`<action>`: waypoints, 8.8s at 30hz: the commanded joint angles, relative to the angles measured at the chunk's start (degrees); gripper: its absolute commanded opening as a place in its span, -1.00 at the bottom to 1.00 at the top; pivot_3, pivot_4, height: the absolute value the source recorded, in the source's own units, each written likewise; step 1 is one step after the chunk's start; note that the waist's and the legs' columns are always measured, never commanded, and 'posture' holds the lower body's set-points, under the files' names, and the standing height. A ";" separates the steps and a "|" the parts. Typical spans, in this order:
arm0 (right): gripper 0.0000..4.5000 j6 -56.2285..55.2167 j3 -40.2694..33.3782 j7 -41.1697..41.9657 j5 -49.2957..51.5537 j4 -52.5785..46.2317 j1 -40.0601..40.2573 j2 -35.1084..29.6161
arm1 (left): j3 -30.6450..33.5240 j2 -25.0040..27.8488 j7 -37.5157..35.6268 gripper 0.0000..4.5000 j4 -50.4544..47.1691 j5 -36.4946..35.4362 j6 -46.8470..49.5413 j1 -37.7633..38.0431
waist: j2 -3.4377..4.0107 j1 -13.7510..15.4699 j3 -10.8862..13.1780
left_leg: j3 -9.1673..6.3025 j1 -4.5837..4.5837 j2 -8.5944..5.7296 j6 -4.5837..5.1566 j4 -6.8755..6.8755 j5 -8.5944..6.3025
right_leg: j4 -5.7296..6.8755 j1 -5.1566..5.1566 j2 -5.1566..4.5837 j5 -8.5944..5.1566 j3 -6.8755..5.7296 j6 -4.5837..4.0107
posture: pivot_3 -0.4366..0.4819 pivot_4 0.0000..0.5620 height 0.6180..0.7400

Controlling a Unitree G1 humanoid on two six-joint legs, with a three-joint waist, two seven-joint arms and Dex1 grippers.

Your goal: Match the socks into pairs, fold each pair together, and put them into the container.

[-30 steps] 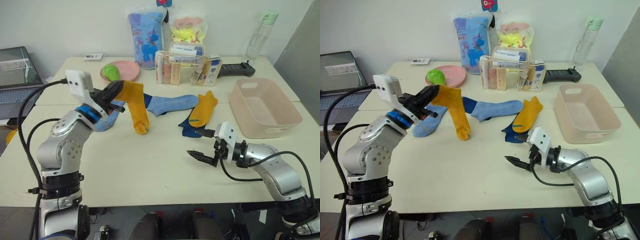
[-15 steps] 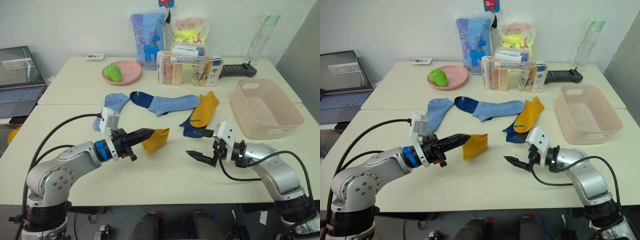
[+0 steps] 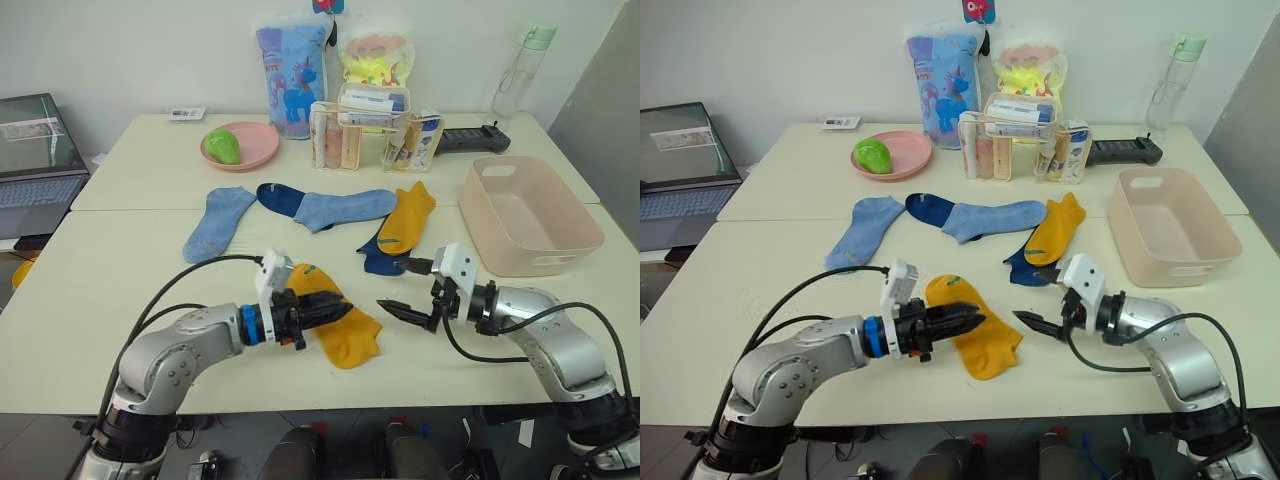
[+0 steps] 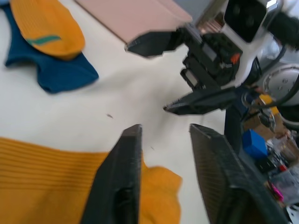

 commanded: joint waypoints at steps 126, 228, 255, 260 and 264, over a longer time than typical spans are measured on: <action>-1.00 30.43 -4.12 0.38 11.57 0.32 -5.22 -3.11 | 4.93 1.77 -3.82 -0.99 3.96 21.91 -9.71 9.55 | -0.01 0.01 0.01 | -0.05 -0.06 0.01 0.01 -0.02 -0.02 | -0.02 -0.04 -0.01 0.03 -0.05 -0.08 | -0.05 -0.47 1.00; 0.21 -10.67 -12.55 -11.34 -3.95 6.88 6.62 -0.02 | 12.55 -0.68 2.77 0.28 14.37 26.61 -30.74 7.09 | 0.00 0.32 -0.03 | 0.02 0.03 0.04 0.03 -0.04 -0.05 | -0.08 0.04 0.03 0.03 -0.03 -0.07 | -0.05 -0.47 1.00; 0.99 -18.23 4.94 -7.89 -21.89 33.30 -19.32 3.17 | -1.48 2.96 -8.02 0.99 -0.39 18.87 -18.23 -5.75 | 0.01 -0.22 -0.02 | 0.10 0.02 0.05 0.01 0.01 -0.03 | -0.01 -0.01 0.04 0.03 0.02 -0.08 | -0.05 -0.47 1.00; 0.91 -21.71 6.22 -8.14 -23.88 39.55 -23.02 4.76 | -1.90 2.77 -7.85 1.00 -0.16 19.19 -18.49 -5.98 | 0.01 -0.32 -0.02 | 0.11 0.02 0.05 0.00 0.01 -0.03 | 0.00 -0.03 0.05 0.03 0.02 -0.08 | -0.05 -0.47 1.00; 0.43 -23.93 5.95 -7.38 -24.14 42.27 -24.45 5.61 | -2.10 1.84 -6.87 1.00 -0.51 19.45 -18.86 -4.86 | 0.01 -0.42 -0.02 | 0.10 0.01 0.05 0.00 0.01 -0.03 | 0.00 -0.03 0.05 0.03 0.02 -0.08 | -0.05 -0.47 1.00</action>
